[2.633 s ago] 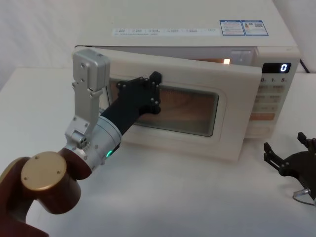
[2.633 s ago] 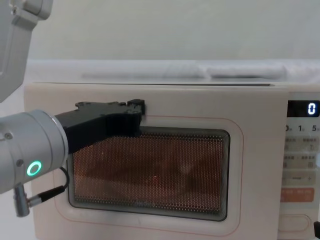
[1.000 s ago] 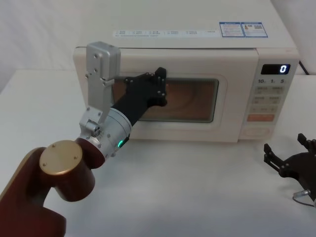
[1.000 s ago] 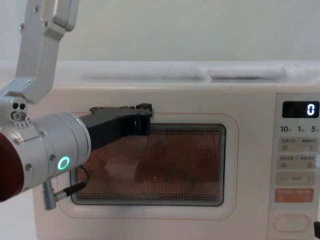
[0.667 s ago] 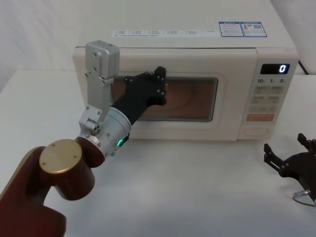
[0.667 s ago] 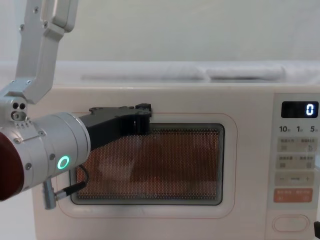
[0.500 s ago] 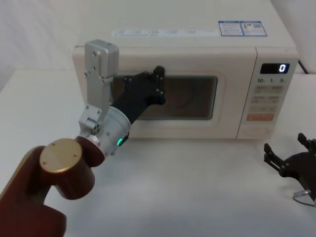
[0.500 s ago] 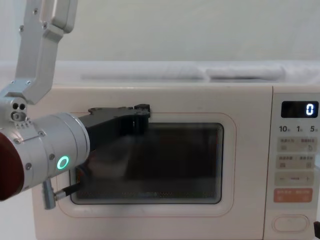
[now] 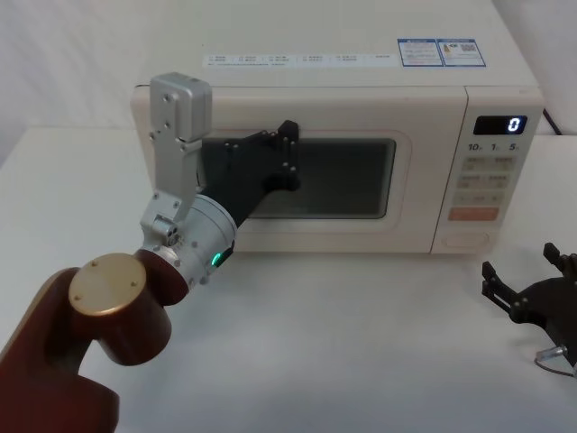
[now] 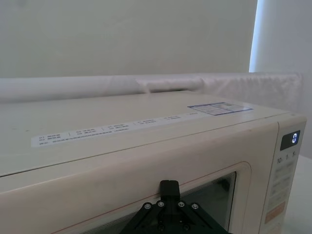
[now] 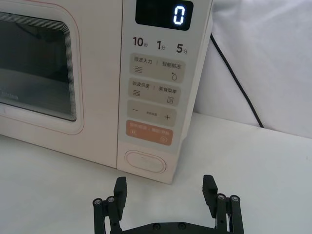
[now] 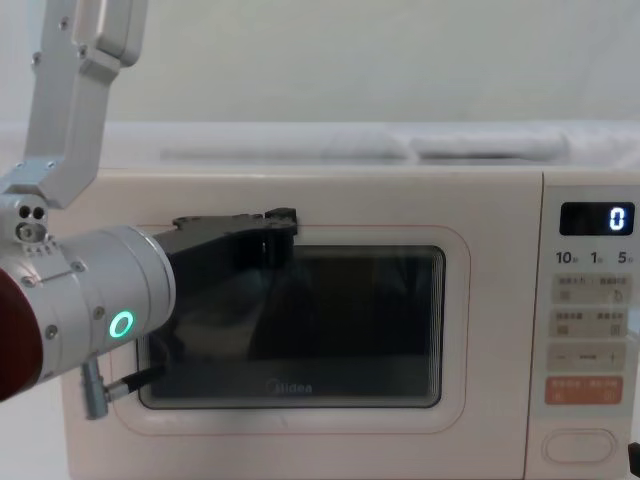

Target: Press the button to open the microwave door with one hand; close the microwave door with the other hand.

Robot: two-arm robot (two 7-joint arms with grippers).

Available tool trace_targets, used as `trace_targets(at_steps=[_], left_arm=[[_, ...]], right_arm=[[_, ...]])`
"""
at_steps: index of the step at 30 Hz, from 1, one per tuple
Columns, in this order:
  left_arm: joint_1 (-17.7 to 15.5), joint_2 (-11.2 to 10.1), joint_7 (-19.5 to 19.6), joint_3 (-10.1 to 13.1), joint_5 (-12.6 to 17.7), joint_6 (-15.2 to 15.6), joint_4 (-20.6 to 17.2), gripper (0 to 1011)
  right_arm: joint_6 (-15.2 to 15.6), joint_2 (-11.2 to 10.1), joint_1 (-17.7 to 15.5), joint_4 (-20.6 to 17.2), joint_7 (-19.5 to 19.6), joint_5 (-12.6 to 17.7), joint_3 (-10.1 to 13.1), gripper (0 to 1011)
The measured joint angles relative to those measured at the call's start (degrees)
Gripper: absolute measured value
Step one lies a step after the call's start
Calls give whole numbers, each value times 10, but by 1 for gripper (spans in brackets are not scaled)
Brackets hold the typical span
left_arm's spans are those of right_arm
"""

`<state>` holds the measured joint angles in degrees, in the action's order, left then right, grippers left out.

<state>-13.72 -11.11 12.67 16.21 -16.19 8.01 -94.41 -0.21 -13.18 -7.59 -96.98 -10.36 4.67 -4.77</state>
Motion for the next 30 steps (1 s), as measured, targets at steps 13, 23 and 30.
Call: trace_targets(at_steps=[13, 23, 30], left_arm=[[32, -16, 1, -13, -20, 4, -49, 0], [86, -31, -14, -31, -29, -3, -94, 0], [125, -36, -28, -48, -21, -26, -99, 0]], right_arm=[[0, 0, 0, 0, 0, 0, 0, 1002], [0, 0, 0, 0, 0, 0, 0, 1002], [0, 0, 0, 0, 0, 0, 0, 1002]])
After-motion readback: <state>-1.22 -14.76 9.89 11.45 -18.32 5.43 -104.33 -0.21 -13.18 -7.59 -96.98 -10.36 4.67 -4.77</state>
